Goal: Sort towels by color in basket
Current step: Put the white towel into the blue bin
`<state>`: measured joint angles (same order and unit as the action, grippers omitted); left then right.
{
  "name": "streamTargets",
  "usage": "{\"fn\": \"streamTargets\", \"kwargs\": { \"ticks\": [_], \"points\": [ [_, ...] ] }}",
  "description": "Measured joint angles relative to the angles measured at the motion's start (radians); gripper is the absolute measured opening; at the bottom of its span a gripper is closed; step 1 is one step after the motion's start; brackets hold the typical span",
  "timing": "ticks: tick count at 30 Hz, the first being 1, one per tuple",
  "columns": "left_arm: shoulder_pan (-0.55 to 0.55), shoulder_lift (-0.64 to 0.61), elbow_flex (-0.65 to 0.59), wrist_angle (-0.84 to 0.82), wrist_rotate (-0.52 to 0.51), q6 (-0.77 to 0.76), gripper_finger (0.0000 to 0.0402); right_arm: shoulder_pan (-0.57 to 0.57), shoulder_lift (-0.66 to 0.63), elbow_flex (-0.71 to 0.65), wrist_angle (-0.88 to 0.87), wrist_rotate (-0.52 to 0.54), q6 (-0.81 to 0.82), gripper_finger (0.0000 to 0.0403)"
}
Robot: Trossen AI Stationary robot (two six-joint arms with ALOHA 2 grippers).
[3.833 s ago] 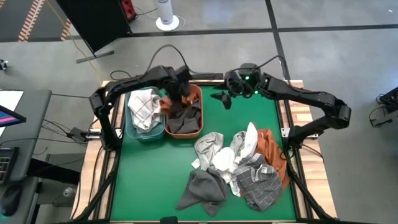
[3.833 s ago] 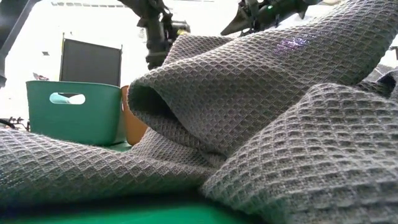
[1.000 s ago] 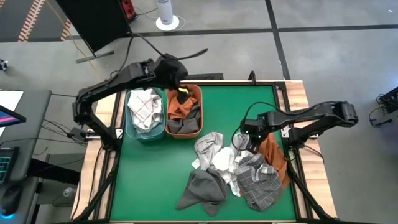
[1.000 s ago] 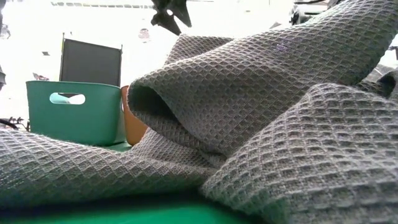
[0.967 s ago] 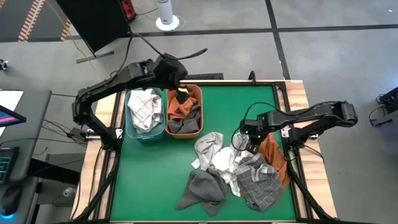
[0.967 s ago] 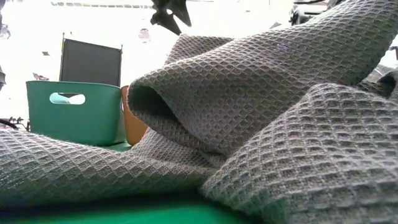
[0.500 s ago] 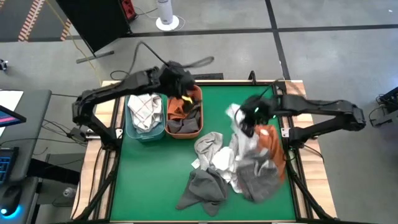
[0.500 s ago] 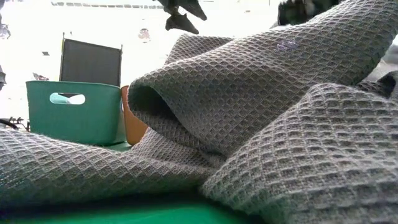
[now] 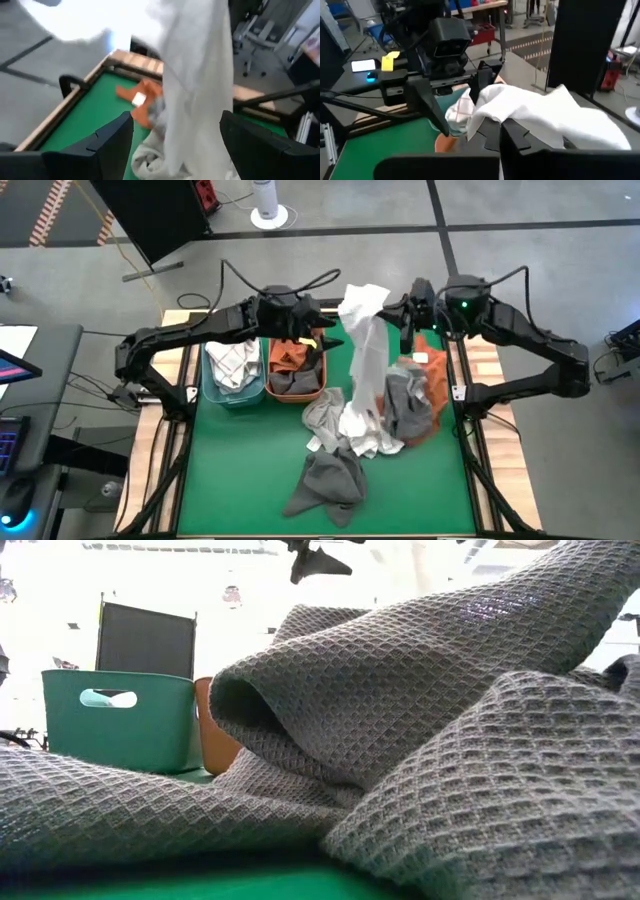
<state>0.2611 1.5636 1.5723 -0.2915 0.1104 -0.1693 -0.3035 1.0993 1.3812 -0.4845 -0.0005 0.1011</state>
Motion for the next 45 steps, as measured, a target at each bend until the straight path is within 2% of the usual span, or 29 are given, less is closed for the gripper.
{"fn": "streamTargets", "kwargs": {
  "ticks": [5,18,24,28,31,34,37,38,45],
  "points": [
    [0.000,-0.001,0.000,0.066,0.001,-0.035,0.0286,0.006,0.043,0.038,0.100,-0.001,-0.030,0.0017],
    [-0.020,0.055,0.000,0.241,0.020,-0.080,0.0286,0.000,0.152,0.040,0.698,0.004,-0.072,0.0019],
    [-0.037,0.066,0.000,0.384,-0.004,-0.086,0.0275,0.017,0.197,0.040,0.757,0.001,0.001,0.0022],
    [-0.037,0.073,0.000,0.437,-0.060,-0.096,0.0240,0.055,0.207,0.039,0.762,-0.002,-0.003,0.0034],
    [-0.037,0.073,0.000,0.473,-0.118,-0.097,0.0193,0.080,0.209,0.039,0.772,-0.004,-0.004,0.0044],
    [-0.036,0.072,0.000,0.491,-0.142,-0.102,0.0123,0.101,0.210,0.039,0.766,-0.004,-0.004,0.0050],
    [-0.029,0.072,0.000,0.504,-0.149,-0.112,0.0034,0.116,0.210,0.039,0.737,-0.004,-0.004,0.0059],
    [-0.026,0.072,0.000,0.516,-0.149,-0.123,0.0018,0.120,0.210,0.039,0.723,-0.004,-0.004,0.0064],
    [0.009,0.045,-0.001,0.554,-0.148,-0.140,0.0004,0.128,0.177,0.040,0.633,-0.005,0.021,0.0134]
  ]
}}
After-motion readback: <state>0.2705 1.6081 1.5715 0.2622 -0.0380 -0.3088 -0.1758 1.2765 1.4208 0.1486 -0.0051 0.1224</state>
